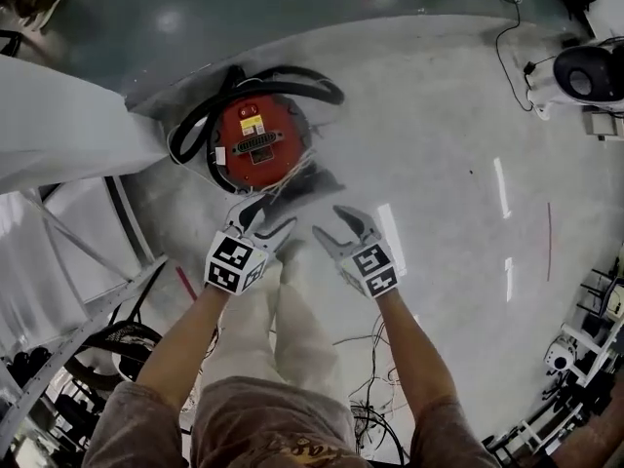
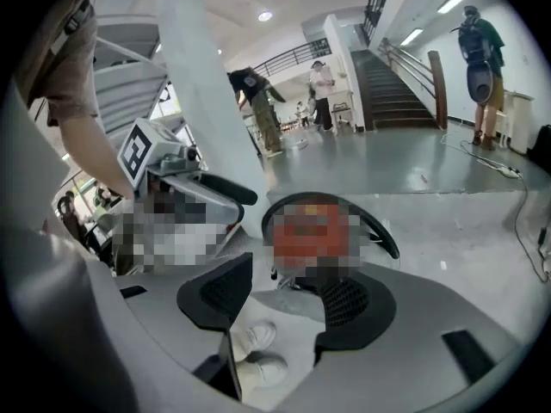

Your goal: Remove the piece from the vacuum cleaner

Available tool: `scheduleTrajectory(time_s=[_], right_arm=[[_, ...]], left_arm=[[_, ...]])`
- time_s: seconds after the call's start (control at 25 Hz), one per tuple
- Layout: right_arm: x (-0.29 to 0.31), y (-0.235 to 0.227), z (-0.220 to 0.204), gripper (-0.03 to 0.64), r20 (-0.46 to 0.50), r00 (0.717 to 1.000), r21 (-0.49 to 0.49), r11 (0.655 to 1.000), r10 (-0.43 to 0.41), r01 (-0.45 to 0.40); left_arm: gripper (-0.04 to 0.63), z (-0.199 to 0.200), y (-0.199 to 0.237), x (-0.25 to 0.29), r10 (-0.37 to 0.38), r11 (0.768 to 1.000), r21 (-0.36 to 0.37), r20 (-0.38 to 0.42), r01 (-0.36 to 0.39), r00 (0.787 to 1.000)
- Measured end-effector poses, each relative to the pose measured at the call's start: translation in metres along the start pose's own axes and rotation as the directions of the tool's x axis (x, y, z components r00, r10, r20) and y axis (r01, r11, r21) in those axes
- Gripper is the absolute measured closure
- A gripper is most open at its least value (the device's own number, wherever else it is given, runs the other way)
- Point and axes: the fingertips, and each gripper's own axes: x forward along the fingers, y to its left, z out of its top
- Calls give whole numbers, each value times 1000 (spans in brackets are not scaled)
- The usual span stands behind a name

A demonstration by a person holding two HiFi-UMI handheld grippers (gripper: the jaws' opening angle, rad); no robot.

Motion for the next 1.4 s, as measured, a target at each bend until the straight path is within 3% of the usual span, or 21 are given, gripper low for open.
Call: scheduleTrajectory(time_s=[0.2,0.6,1.04,1.4], right_arm=[[51,-20,-45,407,-100,995,-103,994,25,-35],[123,-51,-109,408,-287,956,-258,955,68,-146],[150,-60,-133,408,-400,912,-409,873,89,-264],[162,-58,-135,463,-439,892,-478,814,106,-331]], left_arm=[[311,-53,20,40,-17,1000,19,-67,18,998],[321,-131,42,98,-26,999,-32,-134,21,991],[336,-163,51,129,-34,999,17,-221,38,975],[388,-174,53,138,-29,996,73,-277,52,960]])
